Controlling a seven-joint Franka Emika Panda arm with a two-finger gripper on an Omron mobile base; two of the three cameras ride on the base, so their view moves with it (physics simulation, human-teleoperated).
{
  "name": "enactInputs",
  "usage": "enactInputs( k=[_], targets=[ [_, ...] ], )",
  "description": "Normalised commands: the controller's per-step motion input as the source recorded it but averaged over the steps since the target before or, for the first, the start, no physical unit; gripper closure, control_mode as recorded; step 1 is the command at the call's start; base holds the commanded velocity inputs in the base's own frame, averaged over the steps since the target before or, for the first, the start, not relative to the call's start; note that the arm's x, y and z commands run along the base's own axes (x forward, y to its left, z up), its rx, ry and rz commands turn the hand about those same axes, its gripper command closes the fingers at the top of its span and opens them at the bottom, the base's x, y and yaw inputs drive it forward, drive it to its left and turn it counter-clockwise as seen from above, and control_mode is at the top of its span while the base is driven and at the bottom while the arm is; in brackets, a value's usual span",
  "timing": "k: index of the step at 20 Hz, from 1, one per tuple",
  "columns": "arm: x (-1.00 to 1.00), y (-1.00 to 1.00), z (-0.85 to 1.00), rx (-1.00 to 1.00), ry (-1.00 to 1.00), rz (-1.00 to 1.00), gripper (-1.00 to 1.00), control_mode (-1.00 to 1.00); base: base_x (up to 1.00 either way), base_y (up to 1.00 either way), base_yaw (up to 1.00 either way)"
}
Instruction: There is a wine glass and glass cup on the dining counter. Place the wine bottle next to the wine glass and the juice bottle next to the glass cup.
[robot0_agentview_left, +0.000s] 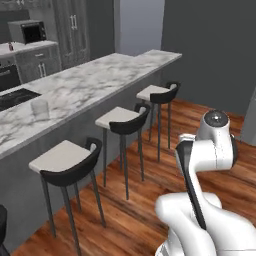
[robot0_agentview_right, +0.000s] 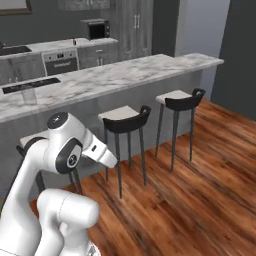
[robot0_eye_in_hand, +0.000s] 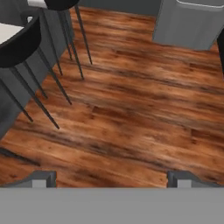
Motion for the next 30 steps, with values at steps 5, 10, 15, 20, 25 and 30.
enactInputs(
  k=[5,10,15,20,25,30],
  targets=[
    [0.00,0.00,0.00,0.00,0.00,0.00,-1.00,1.00,0.07,-0.49,-0.05],
    [0.00,0.00,0.00,0.00,0.00,0.00,-1.00,1.00,0.33,-0.51,0.23],
    [0.00,0.00,0.00,0.00,0.00,0.00,-1.00,1.00,0.41,-0.48,0.28],
    [0.00,0.00,0.00,0.00,0.00,0.00,-1.00,1.00,0.47,-0.47,0.26],
    [0.00,0.00,0.00,0.00,0.00,0.00,-1.00,1.00,0.44,-0.48,0.26],
    [0.00,0.00,0.00,0.00,0.00,0.00,-1.00,1.00,0.32,-0.54,0.24]
  ],
)
